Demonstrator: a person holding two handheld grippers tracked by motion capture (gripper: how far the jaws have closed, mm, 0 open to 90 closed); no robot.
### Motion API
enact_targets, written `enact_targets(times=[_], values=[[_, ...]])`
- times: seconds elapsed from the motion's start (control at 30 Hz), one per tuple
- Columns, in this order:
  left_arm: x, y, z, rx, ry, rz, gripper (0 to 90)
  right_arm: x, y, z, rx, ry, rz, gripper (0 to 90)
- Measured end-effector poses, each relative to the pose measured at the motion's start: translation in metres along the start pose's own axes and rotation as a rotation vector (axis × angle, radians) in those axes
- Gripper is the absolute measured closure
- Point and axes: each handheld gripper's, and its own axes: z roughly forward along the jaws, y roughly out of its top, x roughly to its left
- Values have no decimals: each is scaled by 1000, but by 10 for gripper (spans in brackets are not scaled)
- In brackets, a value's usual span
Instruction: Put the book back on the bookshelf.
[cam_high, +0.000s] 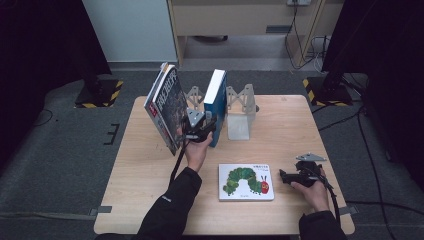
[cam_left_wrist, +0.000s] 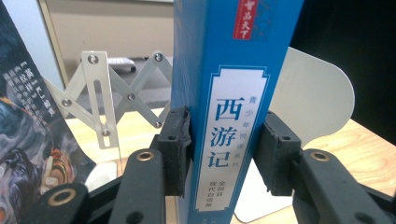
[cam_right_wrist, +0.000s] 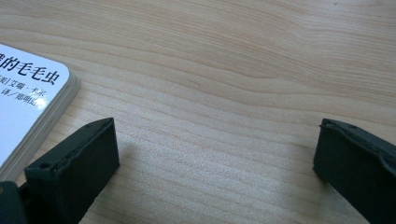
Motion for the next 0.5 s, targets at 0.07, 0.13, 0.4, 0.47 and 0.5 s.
enact_targets(times=[0.07,0.13,0.4,0.47,0.5], values=[[-2,3,1,15,-9,-3,582,0,0,0,0,1,0,3],[-5,4,3,19,-19,-7,580,0,0,0,0,1,0,3],[-24,4,13,17,-47,16,560,0,0,0,0,1,1,3],[-25,3,14,5,-52,24,551,0,0,0,0,1,0,3],[-25,2,14,1,-54,25,549,0,0,0,0,1,0,3]])
